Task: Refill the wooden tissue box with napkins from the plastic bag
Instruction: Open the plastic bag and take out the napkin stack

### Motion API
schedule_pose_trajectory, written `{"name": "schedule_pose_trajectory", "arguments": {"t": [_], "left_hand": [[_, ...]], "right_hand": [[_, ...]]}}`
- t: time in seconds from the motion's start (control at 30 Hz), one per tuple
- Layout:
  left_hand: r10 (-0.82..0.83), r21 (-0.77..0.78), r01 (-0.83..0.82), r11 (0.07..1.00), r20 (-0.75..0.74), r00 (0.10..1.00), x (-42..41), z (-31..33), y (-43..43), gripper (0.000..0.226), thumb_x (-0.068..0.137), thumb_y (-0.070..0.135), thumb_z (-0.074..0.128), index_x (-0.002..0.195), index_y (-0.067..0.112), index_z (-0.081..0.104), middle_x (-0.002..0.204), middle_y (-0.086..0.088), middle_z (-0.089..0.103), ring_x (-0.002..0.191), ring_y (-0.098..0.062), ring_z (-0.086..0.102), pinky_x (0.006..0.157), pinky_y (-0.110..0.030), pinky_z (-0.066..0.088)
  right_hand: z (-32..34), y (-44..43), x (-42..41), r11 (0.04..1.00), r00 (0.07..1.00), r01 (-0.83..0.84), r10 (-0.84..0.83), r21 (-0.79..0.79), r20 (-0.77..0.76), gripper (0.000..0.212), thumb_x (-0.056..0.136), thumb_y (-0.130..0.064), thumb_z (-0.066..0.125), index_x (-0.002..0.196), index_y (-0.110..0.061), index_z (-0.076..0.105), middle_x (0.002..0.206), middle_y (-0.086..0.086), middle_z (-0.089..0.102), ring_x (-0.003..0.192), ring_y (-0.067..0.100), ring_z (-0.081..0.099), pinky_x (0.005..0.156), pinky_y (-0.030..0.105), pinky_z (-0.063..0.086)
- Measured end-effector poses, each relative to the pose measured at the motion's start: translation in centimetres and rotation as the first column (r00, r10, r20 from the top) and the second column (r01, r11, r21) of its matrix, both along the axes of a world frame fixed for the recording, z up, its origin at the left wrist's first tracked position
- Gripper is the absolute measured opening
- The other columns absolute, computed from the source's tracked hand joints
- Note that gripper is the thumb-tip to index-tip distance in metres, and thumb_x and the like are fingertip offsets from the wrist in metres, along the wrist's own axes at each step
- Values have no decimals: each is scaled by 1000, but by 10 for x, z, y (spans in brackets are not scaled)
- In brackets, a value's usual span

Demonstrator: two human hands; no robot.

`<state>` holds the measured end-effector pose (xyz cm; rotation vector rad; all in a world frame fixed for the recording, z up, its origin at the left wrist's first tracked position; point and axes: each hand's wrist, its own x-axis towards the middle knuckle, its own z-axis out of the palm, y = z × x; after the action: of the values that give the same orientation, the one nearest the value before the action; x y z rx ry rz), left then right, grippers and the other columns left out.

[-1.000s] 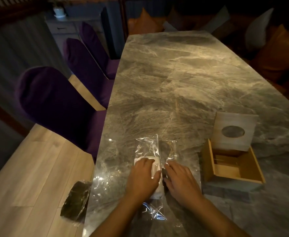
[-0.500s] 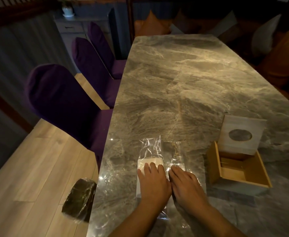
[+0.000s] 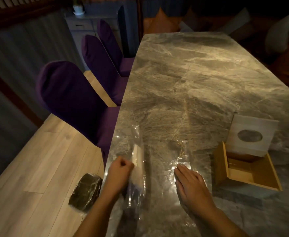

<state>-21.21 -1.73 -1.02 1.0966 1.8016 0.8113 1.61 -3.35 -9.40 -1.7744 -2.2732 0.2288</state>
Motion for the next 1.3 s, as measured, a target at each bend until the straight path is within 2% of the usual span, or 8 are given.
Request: {"name": "schedule_pose_trajectory", "arguments": {"t": [0.27, 0.5, 0.63, 0.7, 0.8, 1.03, 1.17, 1.3], "left_hand": [[177, -30, -178, 984, -46, 983, -44, -16, -17, 14, 91, 11, 51, 99, 0, 57, 98, -14, 58, 81, -20, 54, 56, -23, 39], [24, 118, 33, 992, -448, 894, -23, -28, -15, 44, 89, 35, 54, 127, 17, 45, 129, -6, 54, 113, -19, 54, 95, -38, 47], [-170, 73, 266, 961, -602, 780, 11, -40, -13, 70, 90, 51, 43, 146, 19, 18, 157, -2, 18, 144, -17, 14, 116, -32, 12], [-239, 17, 333, 943, -660, 712, 19, -48, -11, 75, 91, 53, 36, 148, 17, 3, 159, -5, 0, 146, -18, -3, 113, -28, -5], [-301, -36, 397, 917, -716, 630, 19, -56, -8, 71, 93, 46, 31, 148, 14, 0, 159, -9, -3, 146, -20, -7, 110, -28, -12], [-267, 2, 366, 930, -682, 681, 0, -46, 0, 51, 92, 37, 44, 137, 17, 33, 149, -5, 34, 139, -21, 27, 115, -31, 19], [-226, 55, 333, 941, -632, 742, -6, -31, 2, 37, 88, 32, 50, 121, 16, 43, 124, -1, 54, 109, -16, 51, 90, -25, 38], [-170, 25, 207, 978, -479, 861, -14, -14, 4, 39, 87, 24, 52, 123, 21, 37, 117, -5, 60, 87, -20, 63, 75, -38, 56]], "right_hand": [[-2, 1, -1, 999, 1000, 14, -14, -34, -6, 44, 87, -33, 36, 120, -17, 61, 125, -1, 64, 117, 12, 57, 96, 22, 25], [13, 4, -14, 999, 998, 4, -8, 50, 65, 40, 83, -32, 37, 103, -15, 67, 109, 1, 70, 99, 17, 67, 95, 24, 31], [12, 0, -39, 1000, 996, -20, 19, 11, 88, 50, 81, -47, 40, 117, -18, 61, 120, 0, 67, 109, 16, 64, 93, 31, 41], [11, -5, -51, 997, 992, -57, 63, -58, 111, 55, 88, -54, 30, 120, -21, 59, 124, -3, 64, 114, 13, 60, 94, 30, 43], [8, -10, -59, 984, 985, -77, 100, -160, 142, 66, 91, -56, 10, 123, -21, 57, 127, -4, 62, 117, 11, 57, 106, 29, 32], [10, 0, -46, 959, 968, -150, 191, -239, 160, 62, 92, -58, 18, 128, -21, 52, 133, -3, 57, 124, 11, 51, 107, 29, 8], [9, 10, -36, 942, 963, -178, 226, -283, 147, 60, 91, -60, 21, 130, -24, 49, 134, -5, 56, 123, 9, 52, 108, 29, 10], [8, 19, -22, 944, 961, -179, 229, -276, 158, 59, 92, -60, 21, 131, -25, 48, 134, -7, 56, 122, 7, 51, 105, 29, 18]]}}
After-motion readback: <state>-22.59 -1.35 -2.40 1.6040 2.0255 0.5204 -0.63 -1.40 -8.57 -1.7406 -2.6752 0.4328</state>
